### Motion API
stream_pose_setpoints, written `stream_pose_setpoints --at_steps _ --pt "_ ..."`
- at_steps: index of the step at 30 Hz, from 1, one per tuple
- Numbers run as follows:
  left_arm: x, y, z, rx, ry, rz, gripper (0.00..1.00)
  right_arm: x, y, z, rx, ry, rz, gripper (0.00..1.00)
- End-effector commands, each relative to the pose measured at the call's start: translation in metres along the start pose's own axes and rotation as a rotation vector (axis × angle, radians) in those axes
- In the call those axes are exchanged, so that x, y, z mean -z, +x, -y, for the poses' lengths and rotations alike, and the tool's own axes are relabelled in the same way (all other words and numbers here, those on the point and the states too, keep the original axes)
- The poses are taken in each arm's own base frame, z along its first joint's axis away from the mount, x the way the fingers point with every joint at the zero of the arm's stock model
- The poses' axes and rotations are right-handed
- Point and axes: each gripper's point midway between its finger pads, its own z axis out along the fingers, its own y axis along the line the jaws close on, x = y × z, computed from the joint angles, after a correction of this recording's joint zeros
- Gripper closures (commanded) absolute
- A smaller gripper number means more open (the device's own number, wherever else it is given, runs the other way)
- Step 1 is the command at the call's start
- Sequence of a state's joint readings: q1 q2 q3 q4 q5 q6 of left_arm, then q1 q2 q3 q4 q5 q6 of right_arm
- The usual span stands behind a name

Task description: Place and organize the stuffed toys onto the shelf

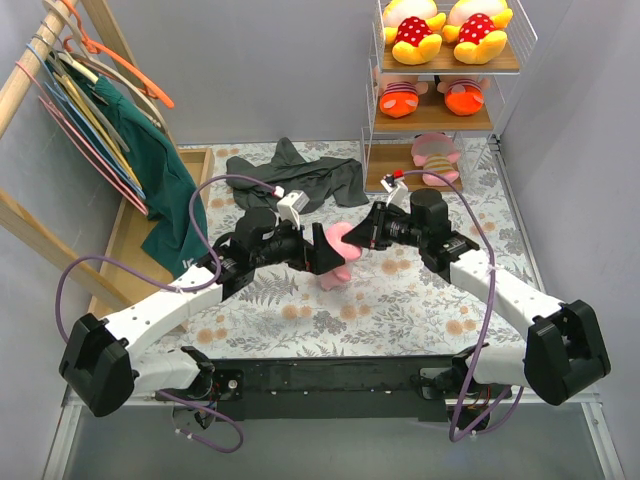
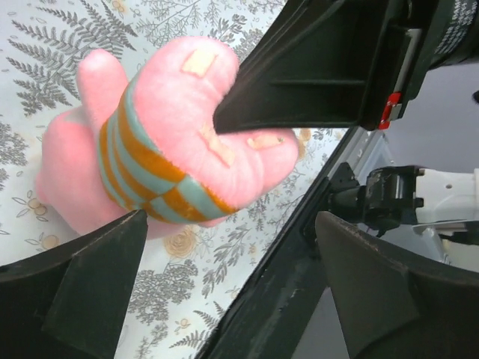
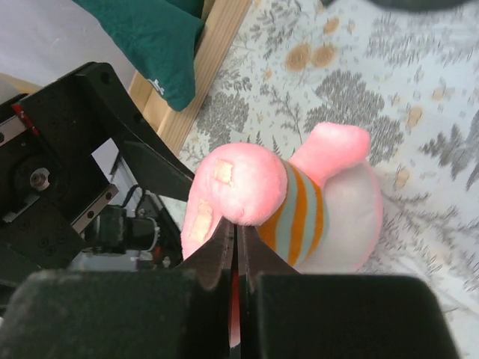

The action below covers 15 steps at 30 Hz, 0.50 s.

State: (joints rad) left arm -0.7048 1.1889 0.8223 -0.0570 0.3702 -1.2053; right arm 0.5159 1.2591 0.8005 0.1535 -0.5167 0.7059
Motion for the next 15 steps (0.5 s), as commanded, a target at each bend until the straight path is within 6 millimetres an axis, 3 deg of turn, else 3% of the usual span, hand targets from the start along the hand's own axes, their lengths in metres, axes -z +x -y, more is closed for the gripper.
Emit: stream_pose_setpoints --at_steps 1,3,6,10,15 --pt "0.013 -0.030 0.016 -0.043 -0.003 0.085 0.02 0.012 -0.049 -0.029 0.404 -0.049 0.117 0.99" --pt "0.019 -0.039 0.019 -0.062 -0.018 0.111 0.02 0.016 -0.064 -0.034 0.584 -0.034 0.130 0.99" --pt "0.030 -0.058 0.017 -0.092 -0.071 0.190 0.02 0.018 -0.068 -0.019 0.709 0.047 0.086 0.99" --pt "0.051 -0.085 0.017 -0.156 -0.124 0.322 0.02 0.026 -0.079 0.013 0.997 0.196 0.044 0.99" --pt "0.072 -0.111 0.014 -0.235 -0.204 0.442 0.02 0.036 -0.079 0.047 1.287 0.303 -0.071 0.99"
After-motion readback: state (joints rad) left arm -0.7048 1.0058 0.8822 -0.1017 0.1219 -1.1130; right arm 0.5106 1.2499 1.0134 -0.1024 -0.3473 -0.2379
